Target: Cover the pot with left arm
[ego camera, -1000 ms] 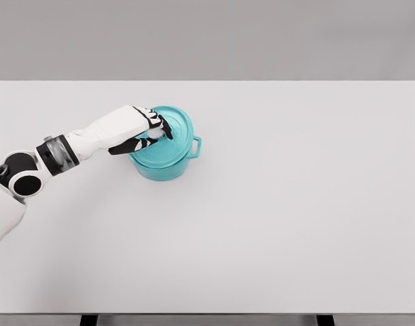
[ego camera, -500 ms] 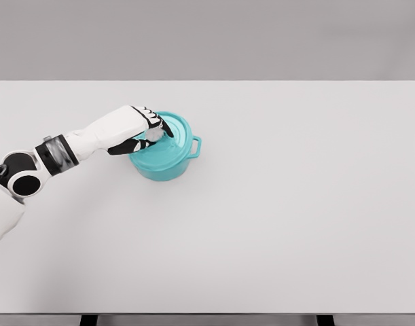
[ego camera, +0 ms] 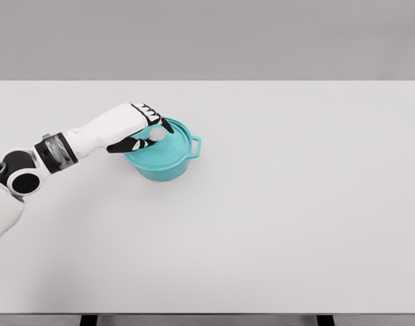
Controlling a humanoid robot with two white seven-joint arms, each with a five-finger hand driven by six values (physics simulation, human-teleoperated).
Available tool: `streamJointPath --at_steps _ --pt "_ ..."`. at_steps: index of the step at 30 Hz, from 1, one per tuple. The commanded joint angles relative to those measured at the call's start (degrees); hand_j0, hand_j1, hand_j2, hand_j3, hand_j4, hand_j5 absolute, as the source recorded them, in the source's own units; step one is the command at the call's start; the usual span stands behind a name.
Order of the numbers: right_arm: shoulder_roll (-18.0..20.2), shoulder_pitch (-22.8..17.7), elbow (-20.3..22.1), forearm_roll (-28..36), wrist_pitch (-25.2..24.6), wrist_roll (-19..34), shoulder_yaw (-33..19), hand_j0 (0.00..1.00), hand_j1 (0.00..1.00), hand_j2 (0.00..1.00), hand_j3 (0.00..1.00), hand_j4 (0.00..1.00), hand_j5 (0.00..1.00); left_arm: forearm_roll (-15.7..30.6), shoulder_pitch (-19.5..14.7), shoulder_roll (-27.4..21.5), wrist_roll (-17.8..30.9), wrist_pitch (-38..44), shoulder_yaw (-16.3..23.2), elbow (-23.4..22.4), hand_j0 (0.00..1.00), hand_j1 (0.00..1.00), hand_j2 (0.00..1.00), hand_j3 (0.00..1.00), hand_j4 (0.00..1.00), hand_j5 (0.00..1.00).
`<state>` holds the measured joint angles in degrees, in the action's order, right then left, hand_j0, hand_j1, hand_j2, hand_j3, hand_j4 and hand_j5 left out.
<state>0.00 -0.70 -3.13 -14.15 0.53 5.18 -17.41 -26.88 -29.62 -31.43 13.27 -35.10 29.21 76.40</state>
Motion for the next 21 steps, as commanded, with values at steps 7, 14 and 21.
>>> streamJointPath --at_steps 7,14,21 --pt "0.0 0.0 0.0 0.0 0.0 0.0 0.0 1.00 1.00 1.00 1.00 1.00 1.00 0.2 -0.1 0.1 -0.1 0.1 -0.1 -0.9 0.66 0.66 0.66 0.66 0.66 0.66" --pt "0.0 0.0 0.1 0.0 0.0 0.0 0.0 1.00 1.00 1.00 1.00 1.00 1.00 0.2 -0.2 0.1 -0.1 0.1 -0.1 -1.3 0.69 0.69 0.69 0.69 0.69 0.69" --pt "0.0 0.0 0.0 0.0 0.0 0.0 0.0 1.00 1.00 1.00 1.00 1.00 1.00 0.2 -0.2 0.5 -0.1 0.1 -0.1 -1.3 0.72 0.72 0.72 0.72 0.72 0.72"
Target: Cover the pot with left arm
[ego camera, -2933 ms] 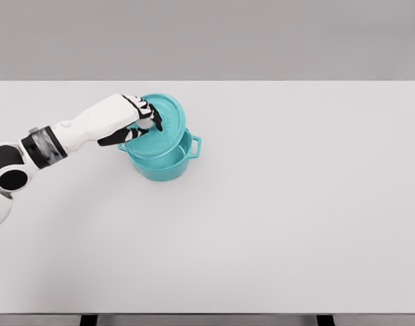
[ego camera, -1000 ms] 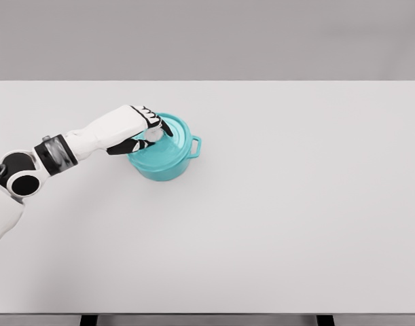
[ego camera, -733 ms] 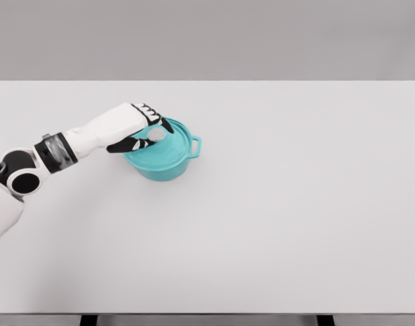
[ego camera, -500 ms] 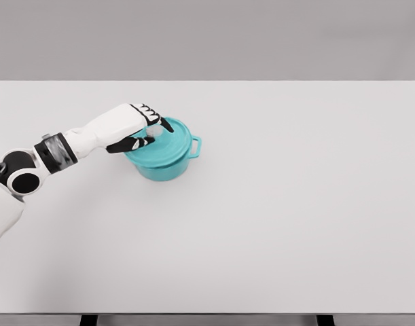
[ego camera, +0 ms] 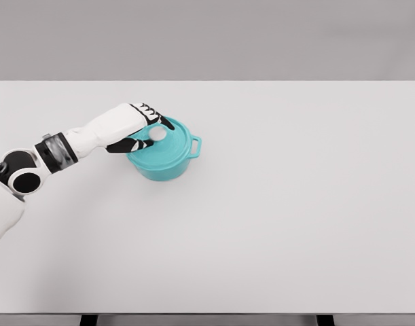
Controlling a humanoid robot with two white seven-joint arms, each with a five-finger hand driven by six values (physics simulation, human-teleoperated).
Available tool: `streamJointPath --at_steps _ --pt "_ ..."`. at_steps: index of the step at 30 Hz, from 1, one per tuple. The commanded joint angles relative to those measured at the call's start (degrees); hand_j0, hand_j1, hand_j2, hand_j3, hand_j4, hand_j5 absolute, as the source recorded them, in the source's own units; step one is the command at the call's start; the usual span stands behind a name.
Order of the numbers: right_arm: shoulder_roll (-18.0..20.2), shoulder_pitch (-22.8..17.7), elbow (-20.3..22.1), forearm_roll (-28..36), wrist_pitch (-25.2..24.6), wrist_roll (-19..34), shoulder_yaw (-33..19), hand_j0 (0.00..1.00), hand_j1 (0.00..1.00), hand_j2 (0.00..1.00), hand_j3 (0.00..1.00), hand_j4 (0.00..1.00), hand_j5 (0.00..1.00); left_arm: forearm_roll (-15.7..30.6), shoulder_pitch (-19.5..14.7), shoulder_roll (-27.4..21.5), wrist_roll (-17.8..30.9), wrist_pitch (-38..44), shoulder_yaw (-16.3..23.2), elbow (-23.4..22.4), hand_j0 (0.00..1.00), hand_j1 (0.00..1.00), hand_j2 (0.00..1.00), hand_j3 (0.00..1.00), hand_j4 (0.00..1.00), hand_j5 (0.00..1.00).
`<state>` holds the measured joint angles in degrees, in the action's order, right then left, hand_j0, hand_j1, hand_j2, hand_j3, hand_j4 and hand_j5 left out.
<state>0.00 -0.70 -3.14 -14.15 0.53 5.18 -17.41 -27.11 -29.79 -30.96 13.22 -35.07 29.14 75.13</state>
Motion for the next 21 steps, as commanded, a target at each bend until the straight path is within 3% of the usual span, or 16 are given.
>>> streamJointPath --at_steps 1,21 --pt "0.0 0.0 0.0 0.0 0.0 0.0 0.0 1.00 1.00 1.00 1.00 1.00 1.00 0.5 0.1 0.0 0.0 0.1 -0.1 0.0 0.72 0.72 0.72 0.72 0.72 0.72" --pt "0.0 0.0 0.0 0.0 0.0 0.0 0.0 1.00 1.00 1.00 1.00 1.00 1.00 0.7 -0.2 -0.9 0.0 0.1 -1.4 0.2 0.73 0.73 0.73 0.73 0.73 0.73"
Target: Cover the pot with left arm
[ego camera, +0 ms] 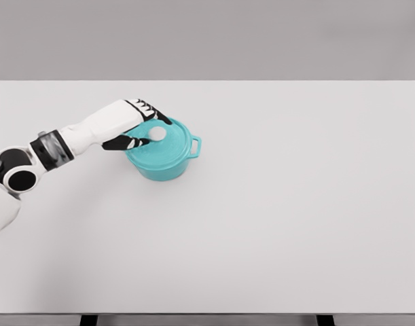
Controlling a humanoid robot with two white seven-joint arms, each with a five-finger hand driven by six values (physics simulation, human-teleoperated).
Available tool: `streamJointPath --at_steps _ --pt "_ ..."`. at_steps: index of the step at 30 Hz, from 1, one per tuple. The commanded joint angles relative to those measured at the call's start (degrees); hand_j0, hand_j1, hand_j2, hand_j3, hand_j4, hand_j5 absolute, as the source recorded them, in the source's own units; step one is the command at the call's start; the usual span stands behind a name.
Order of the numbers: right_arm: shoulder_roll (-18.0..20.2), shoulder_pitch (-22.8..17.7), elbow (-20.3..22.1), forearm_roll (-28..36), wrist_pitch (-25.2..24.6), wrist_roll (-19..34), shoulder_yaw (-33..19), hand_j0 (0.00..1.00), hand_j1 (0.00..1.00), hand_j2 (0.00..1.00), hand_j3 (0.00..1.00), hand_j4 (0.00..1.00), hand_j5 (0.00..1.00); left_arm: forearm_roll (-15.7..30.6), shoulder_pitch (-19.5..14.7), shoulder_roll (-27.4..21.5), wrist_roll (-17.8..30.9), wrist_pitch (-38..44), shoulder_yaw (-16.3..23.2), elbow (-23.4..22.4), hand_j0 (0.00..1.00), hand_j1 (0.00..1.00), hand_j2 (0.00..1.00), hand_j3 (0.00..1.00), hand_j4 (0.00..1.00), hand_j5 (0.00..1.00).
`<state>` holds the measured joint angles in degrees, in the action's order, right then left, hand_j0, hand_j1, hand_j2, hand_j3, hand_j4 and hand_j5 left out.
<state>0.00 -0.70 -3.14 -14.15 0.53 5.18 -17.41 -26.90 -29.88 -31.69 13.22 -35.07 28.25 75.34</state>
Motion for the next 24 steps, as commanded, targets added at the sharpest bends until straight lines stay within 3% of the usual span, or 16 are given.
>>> streamJointPath --at_steps 1,3,5,8,11,13,15,24 --pt "0.0 0.0 0.0 0.0 0.0 0.0 0.0 1.00 1.00 1.00 1.00 1.00 1.00 0.4 0.0 -0.2 0.0 0.1 -0.8 -0.1 0.73 0.73 0.73 0.73 0.73 0.73" --pt "0.0 0.0 0.1 0.0 0.0 0.0 0.0 1.00 1.00 1.00 1.00 1.00 1.00 0.3 -0.1 -0.4 0.0 0.1 -1.1 -0.2 0.73 0.73 0.73 0.73 0.73 0.73" --pt "0.0 0.0 0.1 0.0 0.0 0.0 0.0 1.00 1.00 1.00 1.00 1.00 1.00 0.4 -0.4 -2.4 0.0 0.1 -1.2 0.0 0.82 0.82 0.82 0.82 0.82 0.82" --pt "0.0 0.0 0.1 0.0 0.0 0.0 0.0 1.00 1.00 1.00 1.00 1.00 1.00 0.5 0.2 -3.6 0.1 0.1 -5.7 0.4 1.00 1.00 1.00 1.00 1.00 1.00" --pt "0.0 0.0 0.1 0.0 0.0 0.0 0.0 1.00 1.00 1.00 1.00 1.00 1.00 0.6 0.6 -8.0 0.6 0.1 -9.7 1.0 1.00 1.00 1.00 1.00 1.00 1.00" --pt "0.0 0.0 0.0 0.0 0.0 0.0 0.0 1.00 1.00 1.00 1.00 1.00 1.00 0.6 3.9 -10.3 0.8 0.1 -16.0 1.4 1.00 1.00 1.00 1.00 1.00 1.00" --pt "0.0 0.0 0.1 0.0 0.0 0.0 0.0 1.00 1.00 1.00 1.00 1.00 1.00 0.4 7.1 -11.3 1.2 0.1 -19.9 1.7 1.00 1.00 1.00 1.00 1.00 1.00" --pt "0.0 0.0 0.1 0.0 0.0 0.0 0.0 1.00 1.00 1.00 1.00 1.00 1.00 -0.4 7.6 -11.8 1.3 0.1 -19.0 1.0 1.00 1.00 1.00 1.00 1.00 1.00"
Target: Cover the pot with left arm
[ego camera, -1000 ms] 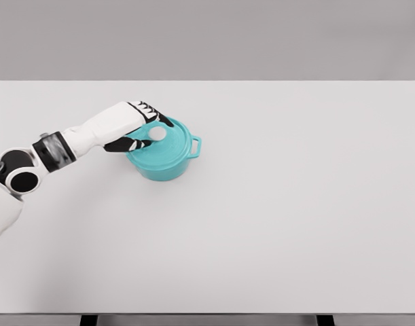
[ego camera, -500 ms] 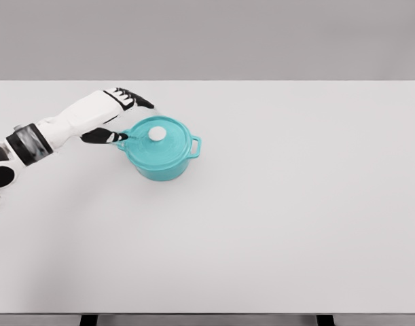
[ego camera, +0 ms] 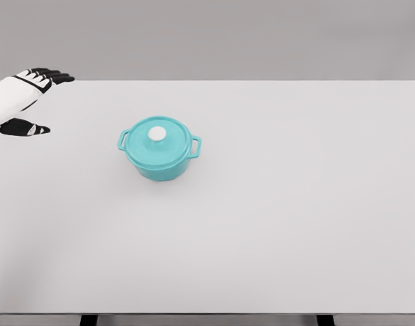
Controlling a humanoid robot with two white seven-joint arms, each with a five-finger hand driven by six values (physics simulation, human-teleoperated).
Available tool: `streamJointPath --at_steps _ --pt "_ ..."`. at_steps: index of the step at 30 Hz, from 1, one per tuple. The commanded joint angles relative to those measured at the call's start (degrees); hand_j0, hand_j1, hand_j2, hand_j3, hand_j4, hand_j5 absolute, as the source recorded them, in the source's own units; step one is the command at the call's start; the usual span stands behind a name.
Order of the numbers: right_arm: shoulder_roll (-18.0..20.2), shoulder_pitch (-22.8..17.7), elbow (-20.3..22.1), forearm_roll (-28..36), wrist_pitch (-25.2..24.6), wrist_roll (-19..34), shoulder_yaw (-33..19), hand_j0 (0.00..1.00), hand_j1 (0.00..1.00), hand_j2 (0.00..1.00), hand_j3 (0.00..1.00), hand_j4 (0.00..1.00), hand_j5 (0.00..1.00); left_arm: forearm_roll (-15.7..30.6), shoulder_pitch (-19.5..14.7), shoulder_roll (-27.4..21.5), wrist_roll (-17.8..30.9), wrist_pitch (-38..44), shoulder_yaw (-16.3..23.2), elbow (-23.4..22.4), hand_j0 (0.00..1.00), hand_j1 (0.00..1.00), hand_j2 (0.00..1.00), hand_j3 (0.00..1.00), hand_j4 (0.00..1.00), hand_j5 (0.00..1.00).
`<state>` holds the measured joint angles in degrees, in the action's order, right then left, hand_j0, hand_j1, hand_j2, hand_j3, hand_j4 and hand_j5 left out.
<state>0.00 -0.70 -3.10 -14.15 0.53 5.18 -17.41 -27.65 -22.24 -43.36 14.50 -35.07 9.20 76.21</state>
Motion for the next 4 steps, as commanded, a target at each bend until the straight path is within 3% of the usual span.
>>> streamJointPath --at_steps 1,4 --pt "0.0 0.0 -0.1 0.0 0.0 0.0 0.0 1.00 1.00 1.00 1.00 1.00 1.00 0.3 0.0 -0.1 0.0 0.1 0.0 0.3 1.00 1.00 1.00 1.00 1.00 1.00" --pt "0.0 0.0 0.0 0.0 0.0 0.0 0.0 1.00 1.00 1.00 1.00 1.00 1.00 0.3 0.0 -0.1 0.0 0.1 1.1 0.3 1.00 1.00 1.00 1.00 1.00 1.00"
